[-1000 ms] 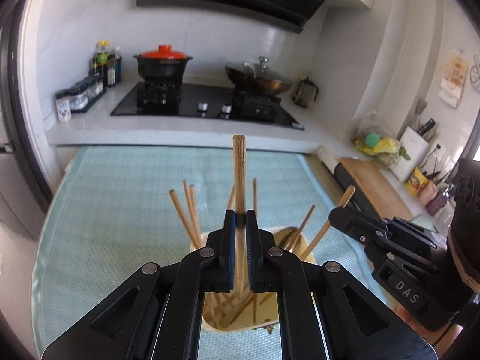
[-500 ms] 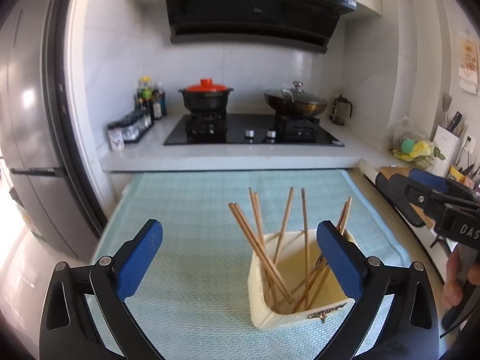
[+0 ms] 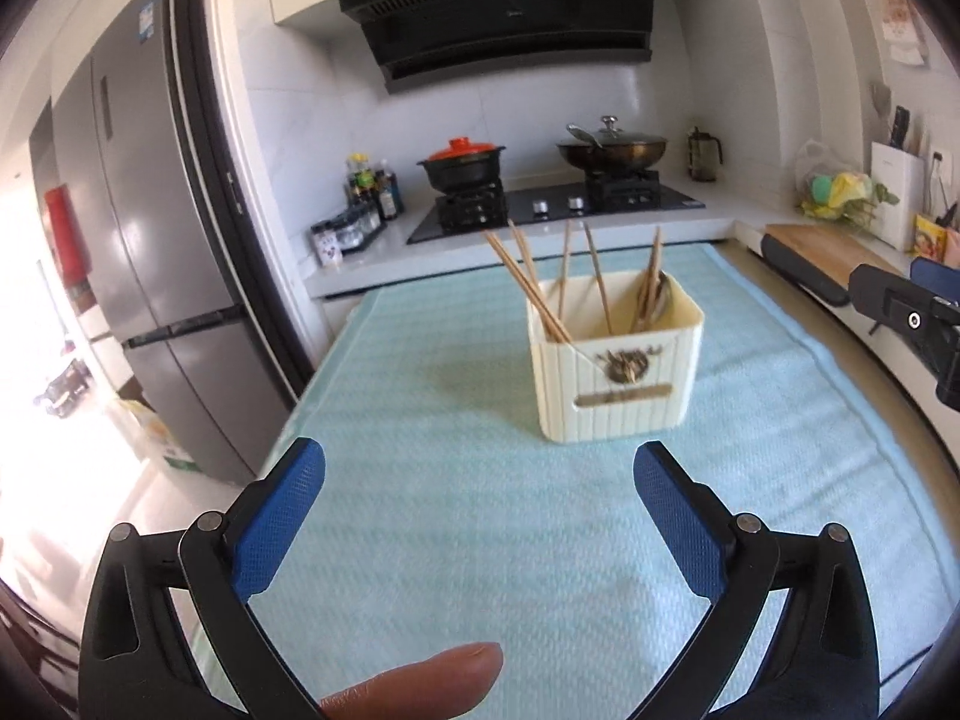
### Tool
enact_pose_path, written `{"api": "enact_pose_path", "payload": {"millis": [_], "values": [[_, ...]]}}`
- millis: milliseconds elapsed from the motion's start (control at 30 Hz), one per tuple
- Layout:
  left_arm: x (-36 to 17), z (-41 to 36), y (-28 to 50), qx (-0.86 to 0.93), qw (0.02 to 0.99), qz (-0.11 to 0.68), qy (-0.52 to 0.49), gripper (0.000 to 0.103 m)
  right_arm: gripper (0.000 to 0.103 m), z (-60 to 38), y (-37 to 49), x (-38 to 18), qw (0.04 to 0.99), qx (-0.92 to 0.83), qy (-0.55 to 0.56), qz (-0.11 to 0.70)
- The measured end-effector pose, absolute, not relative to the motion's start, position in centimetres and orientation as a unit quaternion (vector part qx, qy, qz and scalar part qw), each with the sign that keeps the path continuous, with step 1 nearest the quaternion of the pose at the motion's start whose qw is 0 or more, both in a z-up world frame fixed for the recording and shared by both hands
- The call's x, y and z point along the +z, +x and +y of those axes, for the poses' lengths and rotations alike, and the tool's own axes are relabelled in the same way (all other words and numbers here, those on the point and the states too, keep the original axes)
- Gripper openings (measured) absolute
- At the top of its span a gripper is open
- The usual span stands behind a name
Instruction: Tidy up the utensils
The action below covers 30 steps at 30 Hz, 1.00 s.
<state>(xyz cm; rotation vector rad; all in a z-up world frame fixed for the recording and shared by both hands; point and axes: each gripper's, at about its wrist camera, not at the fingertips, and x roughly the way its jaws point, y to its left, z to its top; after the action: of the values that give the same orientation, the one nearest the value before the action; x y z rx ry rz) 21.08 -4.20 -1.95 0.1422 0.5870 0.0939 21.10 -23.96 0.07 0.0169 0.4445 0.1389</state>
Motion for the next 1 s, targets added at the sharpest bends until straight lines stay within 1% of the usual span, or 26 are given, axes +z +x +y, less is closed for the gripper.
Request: {"api": "enact_pose_path", "payload": {"millis": [167,433,800,1000], "values": [[-2.1,-3.6,17.8,0.021,0.948,0.317,0.022,0.103,0.087,-23.5,16.5,-0.7,0.97,0.05,0.0,0.239],[-1.1,-2.8,14.6,0.026,0.945,0.327,0.005,0.103,0.087,-21.9,11.1,-1.6,0.964,0.055,-0.006,0.26],[-0.7,-2.3,12.4,0.047,0.947,0.318,0.011,0.103,0.087,-20.7,8.4,-0.2,0.966,0.058,-0.016,0.251],[-0.7,-2.3,11.9,0.042,0.947,0.317,0.011,0.103,0.087,-20.7,8.0,-0.3,0.966,0.055,-0.015,0.252]]}}
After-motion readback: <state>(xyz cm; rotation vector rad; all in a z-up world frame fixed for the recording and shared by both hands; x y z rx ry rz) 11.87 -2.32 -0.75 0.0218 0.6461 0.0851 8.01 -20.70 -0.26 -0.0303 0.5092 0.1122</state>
